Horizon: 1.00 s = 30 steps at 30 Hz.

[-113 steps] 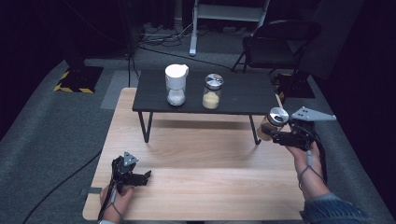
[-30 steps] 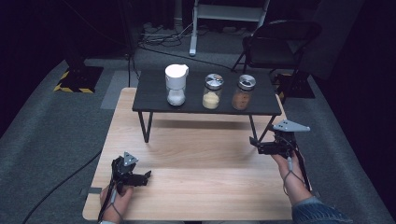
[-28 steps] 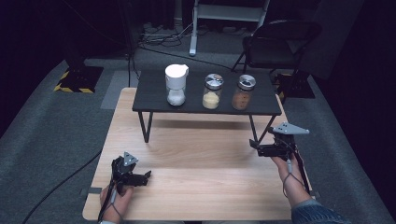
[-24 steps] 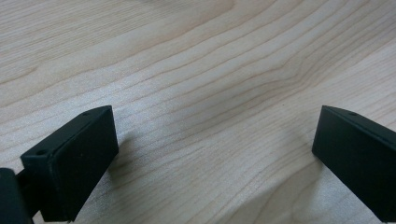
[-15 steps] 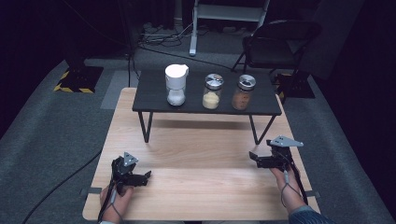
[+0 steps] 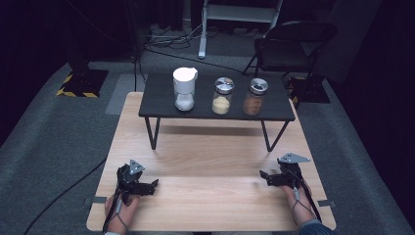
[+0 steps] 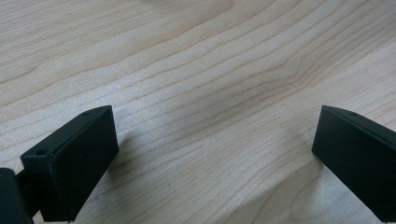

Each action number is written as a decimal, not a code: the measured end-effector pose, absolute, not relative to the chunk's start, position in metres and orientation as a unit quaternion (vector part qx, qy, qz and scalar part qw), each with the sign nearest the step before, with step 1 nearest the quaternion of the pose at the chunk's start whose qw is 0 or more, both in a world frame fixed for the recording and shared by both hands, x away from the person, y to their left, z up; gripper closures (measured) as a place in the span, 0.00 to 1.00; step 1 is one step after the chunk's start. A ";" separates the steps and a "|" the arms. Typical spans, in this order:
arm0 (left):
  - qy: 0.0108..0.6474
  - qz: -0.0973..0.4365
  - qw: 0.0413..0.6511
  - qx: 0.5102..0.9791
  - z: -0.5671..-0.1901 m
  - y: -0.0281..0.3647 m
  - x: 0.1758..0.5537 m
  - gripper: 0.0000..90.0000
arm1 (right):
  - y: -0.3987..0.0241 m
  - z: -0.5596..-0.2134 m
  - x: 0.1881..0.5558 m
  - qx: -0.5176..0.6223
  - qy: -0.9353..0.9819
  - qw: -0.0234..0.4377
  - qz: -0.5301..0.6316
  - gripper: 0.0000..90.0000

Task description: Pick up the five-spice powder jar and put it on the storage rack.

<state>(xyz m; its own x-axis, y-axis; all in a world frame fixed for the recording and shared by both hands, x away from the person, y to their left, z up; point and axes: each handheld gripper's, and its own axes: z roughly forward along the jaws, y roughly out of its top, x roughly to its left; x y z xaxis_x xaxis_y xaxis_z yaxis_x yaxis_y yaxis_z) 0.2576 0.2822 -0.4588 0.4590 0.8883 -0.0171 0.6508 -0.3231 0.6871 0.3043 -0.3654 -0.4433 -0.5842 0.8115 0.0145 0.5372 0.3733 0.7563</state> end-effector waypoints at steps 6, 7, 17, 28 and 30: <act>0.486 0.186 0.320 0.792 -0.459 0.282 0.258 0.00 | -0.365 -0.451 0.305 0.421 0.814 0.176 0.360 0.03; 0.486 0.186 0.320 0.792 -0.459 0.282 0.258 0.00 | -0.365 -0.452 0.305 0.422 0.814 0.176 0.358 0.03; 0.486 0.187 0.320 0.792 -0.459 0.282 0.257 0.00 | -0.359 -0.457 0.303 0.420 0.821 0.182 0.341 0.01; 0.485 0.186 0.319 0.793 -0.459 0.282 0.257 0.00 | -0.359 -0.457 0.303 0.420 0.821 0.183 0.341 0.00; 0.485 0.185 0.320 0.792 -0.459 0.282 0.257 0.00 | -0.359 -0.457 0.303 0.420 0.821 0.183 0.341 0.00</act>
<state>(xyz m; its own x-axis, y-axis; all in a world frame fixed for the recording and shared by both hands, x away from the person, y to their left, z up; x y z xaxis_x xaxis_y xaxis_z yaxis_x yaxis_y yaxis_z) 0.2574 0.2822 -0.4587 0.4603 0.8876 -0.0162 0.6506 -0.3248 0.6865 0.3030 -0.3586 -0.4575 -0.5807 0.8140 -0.0142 0.5651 0.4156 0.7127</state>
